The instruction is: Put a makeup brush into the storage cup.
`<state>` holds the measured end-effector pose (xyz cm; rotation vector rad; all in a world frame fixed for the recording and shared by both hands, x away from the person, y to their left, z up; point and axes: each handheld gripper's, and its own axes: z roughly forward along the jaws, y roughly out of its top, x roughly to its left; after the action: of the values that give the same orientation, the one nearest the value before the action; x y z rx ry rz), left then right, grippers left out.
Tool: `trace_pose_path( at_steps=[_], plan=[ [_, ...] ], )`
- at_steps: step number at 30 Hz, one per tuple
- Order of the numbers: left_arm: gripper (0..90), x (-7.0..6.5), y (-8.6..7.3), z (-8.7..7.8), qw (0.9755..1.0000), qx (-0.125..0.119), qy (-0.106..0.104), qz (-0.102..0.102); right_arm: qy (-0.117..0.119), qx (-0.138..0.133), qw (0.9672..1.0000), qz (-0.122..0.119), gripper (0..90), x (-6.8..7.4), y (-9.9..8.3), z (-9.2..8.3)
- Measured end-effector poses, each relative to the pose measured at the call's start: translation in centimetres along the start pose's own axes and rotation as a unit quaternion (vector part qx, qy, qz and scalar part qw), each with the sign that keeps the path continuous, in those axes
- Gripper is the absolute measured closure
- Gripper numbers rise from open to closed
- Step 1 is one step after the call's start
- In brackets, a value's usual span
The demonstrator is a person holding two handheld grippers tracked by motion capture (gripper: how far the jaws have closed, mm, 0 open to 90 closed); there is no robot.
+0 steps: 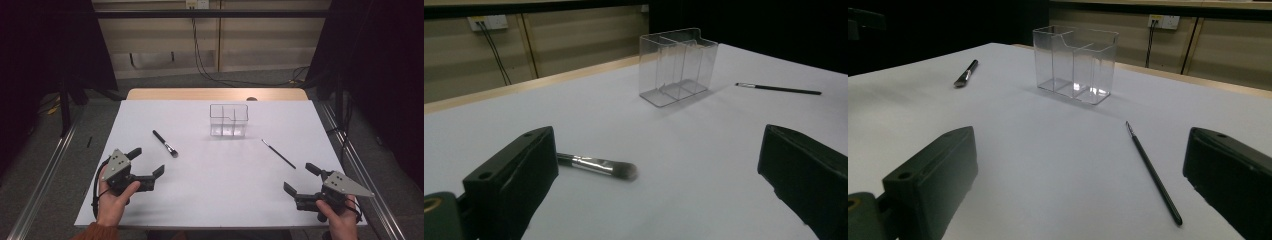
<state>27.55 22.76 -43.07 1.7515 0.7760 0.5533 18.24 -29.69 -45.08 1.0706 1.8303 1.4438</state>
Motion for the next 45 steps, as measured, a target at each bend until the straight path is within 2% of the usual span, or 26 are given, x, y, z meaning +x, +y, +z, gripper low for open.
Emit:
trace_pose_path(
  at_steps=[9,10,11,15,19,21,24,31,32,34,37,41,42,43,45],
  plan=[
    [2.1,0.3,1.1,1.0,0.9996,-0.021,-0.012,-0.012,0.002,0.001,1.0,0.004,0.6,-0.1,0.0,0.0],
    [1.8,0.2,1.3,1.0,0.9997,-0.021,-0.005,-0.014,0.002,-0.001,0.9999,0.011,0.5,-0.1,0.1,0.0],
    [1.7,0.2,1.7,0.9,0.9996,-0.027,0.007,-0.009,0.001,-0.002,0.9999,0.011,0.4,-0.1,0.1,-0.1],
    [1.3,0.3,2.5,1.2,0.9993,-0.037,-0.003,0.001,0.001,0.0,0.9999,0.014,0.1,-0.2,0.1,0.1],
    [1.4,0.1,3.2,1.9,0.9991,-0.036,-0.022,-0.001,0.003,0.002,0.9999,0.014,0.1,-0.1,0.1,0.2],
    [1.2,-0.1,3.5,2.2,0.9992,-0.033,-0.018,0.013,0.005,0.005,0.9999,0.013,0.1,-0.1,0.1,0.3],
    [1.2,-0.1,3.8,2.7,0.9991,-0.038,-0.017,0.01,0.006,0.005,0.9999,0.014,0.1,-0.1,0.1,0.3],
    [1.3,0.3,4.0,4.3,0.9995,-0.022,-0.006,0.023,0.007,0.005,0.9998,0.015,0.1,-0.1,0.1,0.3],
    [1.4,0.3,4.0,4.7,0.9995,-0.016,0.004,0.026,0.008,0.006,0.9998,0.017,0.1,-0.1,0.1,0.3],
    [1.4,0.3,4.1,5.3,0.9993,-0.008,0.002,0.037,0.011,0.008,0.9997,0.018,0.1,-0.2,0.0,0.4],
    [1.4,0.5,4.1,5.8,0.9994,-0.012,-0.003,0.031,0.01,0.008,0.9997,0.02,0.1,-0.1,0.0,0.3],
    [1.4,0.6,4.0,6.4,0.9994,-0.013,0.004,0.033,0.011,0.008,0.9997,0.019,0.1,-0.1,0.0,0.4],
    [0.6,0.5,4.0,6.5,0.9996,-0.01,0.002,0.028,0.011,0.008,0.9997,0.019,0.1,-0.1,0.0,0.4],
    [0.9,0.4,4.0,6.6,0.9995,-0.006,0.0,0.031,0.012,0.008,0.9997,0.019,0.1,-0.1,0.0,0.3],
    [1.0,0.5,4.1,6.9,0.9995,-0.01,-0.006,0.029,0.012,0.008,0.9997,0.02,0.1,-0.1,0.0,0.3]
  ],
)
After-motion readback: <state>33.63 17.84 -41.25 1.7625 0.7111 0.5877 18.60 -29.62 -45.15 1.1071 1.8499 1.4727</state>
